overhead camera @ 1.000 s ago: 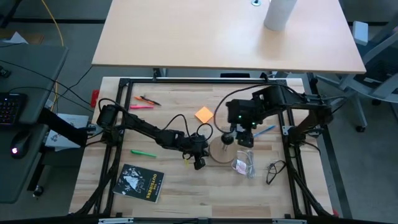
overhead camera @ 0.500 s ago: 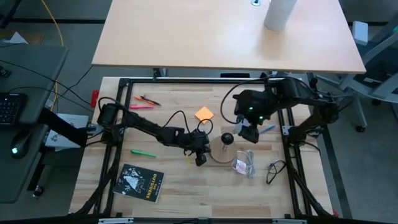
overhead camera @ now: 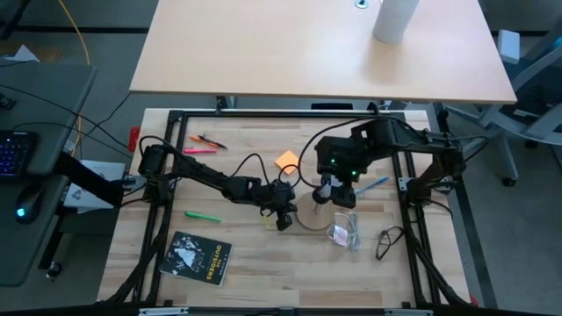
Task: Screw lightbulb
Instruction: Insert the white lightbulb into the lamp
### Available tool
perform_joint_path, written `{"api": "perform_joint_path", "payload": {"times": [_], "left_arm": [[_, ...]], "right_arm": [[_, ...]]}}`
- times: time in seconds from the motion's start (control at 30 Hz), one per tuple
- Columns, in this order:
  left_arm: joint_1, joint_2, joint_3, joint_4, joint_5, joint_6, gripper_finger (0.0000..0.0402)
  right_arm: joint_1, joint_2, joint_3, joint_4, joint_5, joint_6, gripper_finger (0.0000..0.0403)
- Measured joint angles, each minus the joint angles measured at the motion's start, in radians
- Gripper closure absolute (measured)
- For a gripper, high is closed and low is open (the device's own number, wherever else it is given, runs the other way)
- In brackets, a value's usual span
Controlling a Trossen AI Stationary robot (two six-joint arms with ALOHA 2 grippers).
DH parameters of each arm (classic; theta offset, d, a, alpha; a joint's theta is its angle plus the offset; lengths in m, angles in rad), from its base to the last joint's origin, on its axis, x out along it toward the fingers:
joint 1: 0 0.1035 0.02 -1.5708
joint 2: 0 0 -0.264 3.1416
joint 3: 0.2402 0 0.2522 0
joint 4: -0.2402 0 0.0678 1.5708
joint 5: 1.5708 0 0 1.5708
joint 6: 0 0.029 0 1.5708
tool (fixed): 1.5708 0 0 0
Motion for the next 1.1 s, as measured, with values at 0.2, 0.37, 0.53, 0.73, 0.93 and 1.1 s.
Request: {"api": "perform_joint_path", "payload": {"times": [0.2, 0.37, 0.53, 0.73, 0.93, 1.1], "left_arm": [[0.000, 0.000, 0.000, 0.000, 0.000, 0.000, 0.0401], [0.000, 0.000, 0.000, 0.000, 0.000, 0.000, 0.0401], [0.000, 0.000, 0.000, 0.000, 0.002, 0.004, 0.0401], [0.029, -0.053, -0.002, -0.055, 0.026, 0.063, 0.0400], [0.063, -0.183, -0.001, -0.204, -0.006, 0.161, 0.0381], [0.074, -0.289, -0.001, -0.195, -0.037, 0.199, 0.0363]], "right_arm": [[-0.002, 0.034, 0.001, 0.003, 0.004, -0.024, 0.0139], [-0.001, 0.058, 0.001, 0.001, -0.001, -0.050, 0.0139], [-0.003, 0.058, 0.000, 0.000, -0.003, -0.059, 0.0139], [-0.007, 0.058, 0.001, -0.001, -0.007, -0.059, 0.0139], [-0.005, 0.058, 0.000, -0.001, -0.010, -0.062, 0.0139], [-0.005, 0.058, 0.000, -0.001, -0.010, -0.065, 0.0139]]}}
